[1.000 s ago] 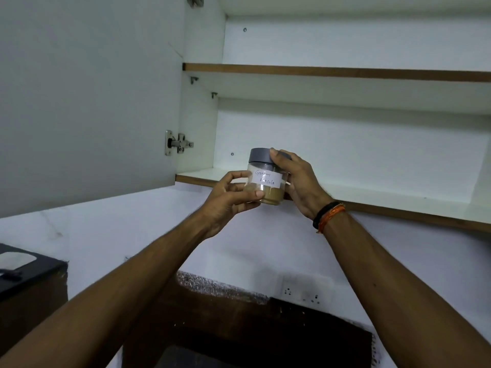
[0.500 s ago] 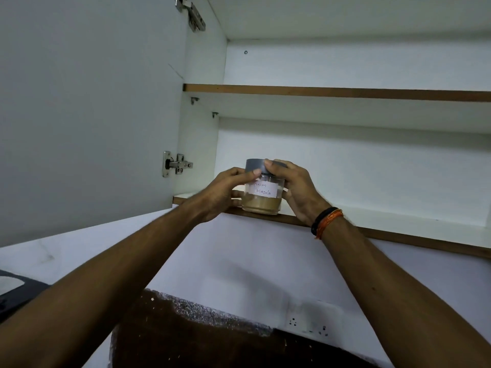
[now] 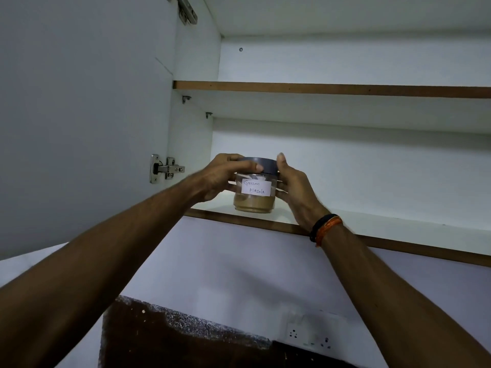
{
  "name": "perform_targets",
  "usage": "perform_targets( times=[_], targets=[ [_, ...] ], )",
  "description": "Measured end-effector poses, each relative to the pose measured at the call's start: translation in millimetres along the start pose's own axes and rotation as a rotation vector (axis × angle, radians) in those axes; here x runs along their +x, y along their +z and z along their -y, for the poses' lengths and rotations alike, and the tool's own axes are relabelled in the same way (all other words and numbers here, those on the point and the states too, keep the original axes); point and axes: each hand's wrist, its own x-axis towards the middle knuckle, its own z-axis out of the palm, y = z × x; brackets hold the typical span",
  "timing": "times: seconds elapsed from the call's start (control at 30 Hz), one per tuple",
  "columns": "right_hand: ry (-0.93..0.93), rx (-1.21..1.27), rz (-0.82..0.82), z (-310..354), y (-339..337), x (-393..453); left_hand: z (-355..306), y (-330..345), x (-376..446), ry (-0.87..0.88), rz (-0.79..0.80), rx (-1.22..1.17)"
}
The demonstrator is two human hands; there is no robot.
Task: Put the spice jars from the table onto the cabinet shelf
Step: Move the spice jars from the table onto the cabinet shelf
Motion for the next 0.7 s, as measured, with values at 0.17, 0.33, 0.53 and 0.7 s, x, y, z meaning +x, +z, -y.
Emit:
perform_targets(
  times=[0.17, 0.33, 0.53, 0.7],
  targets=[
    [-0.228, -1.009, -0.184, -34, -26, -15, 17, -11, 13, -0.053, -0.029, 0.023],
    [-0.310, -1.346, -0.177, -51, -24, -18, 34, -17, 31, -0.087, -0.064, 0.003],
    [-0.467, -1.470, -0.290, -57, -17, -19, 54, -38, 57, -0.116, -0.082, 0.015],
    [-0.535, -1.487, -0.373, -63, -16, -16, 70, -52, 79, -0.068, -0.127, 0.066]
  ],
)
